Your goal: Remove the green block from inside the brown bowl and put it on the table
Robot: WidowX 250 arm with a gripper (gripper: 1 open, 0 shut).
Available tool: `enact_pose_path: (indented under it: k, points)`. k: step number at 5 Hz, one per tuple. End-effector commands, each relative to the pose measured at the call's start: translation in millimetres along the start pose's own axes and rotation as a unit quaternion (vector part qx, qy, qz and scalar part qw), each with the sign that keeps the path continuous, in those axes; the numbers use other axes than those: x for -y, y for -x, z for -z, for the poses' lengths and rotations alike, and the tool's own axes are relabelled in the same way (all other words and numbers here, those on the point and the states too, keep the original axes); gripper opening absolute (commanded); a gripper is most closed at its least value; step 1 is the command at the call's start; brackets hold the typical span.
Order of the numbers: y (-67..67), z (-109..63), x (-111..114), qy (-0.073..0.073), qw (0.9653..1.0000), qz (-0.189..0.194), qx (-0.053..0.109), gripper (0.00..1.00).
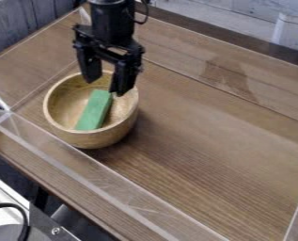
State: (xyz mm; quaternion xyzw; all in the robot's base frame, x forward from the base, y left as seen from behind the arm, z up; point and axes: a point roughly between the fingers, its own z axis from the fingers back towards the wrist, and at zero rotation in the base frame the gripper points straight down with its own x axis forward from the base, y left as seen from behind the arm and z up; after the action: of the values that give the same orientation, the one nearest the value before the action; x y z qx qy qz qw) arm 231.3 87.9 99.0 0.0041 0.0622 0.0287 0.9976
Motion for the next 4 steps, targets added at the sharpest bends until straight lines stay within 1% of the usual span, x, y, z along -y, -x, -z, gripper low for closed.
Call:
enact_pose_path:
  k: [1,4]
  points:
    - [0.3,-10.3,-10,-0.013,0.9994,-0.010,0.029,1.00]
    - [1.7,8.7,-22,-0.014,0.9995,-0.021,0.020,1.00]
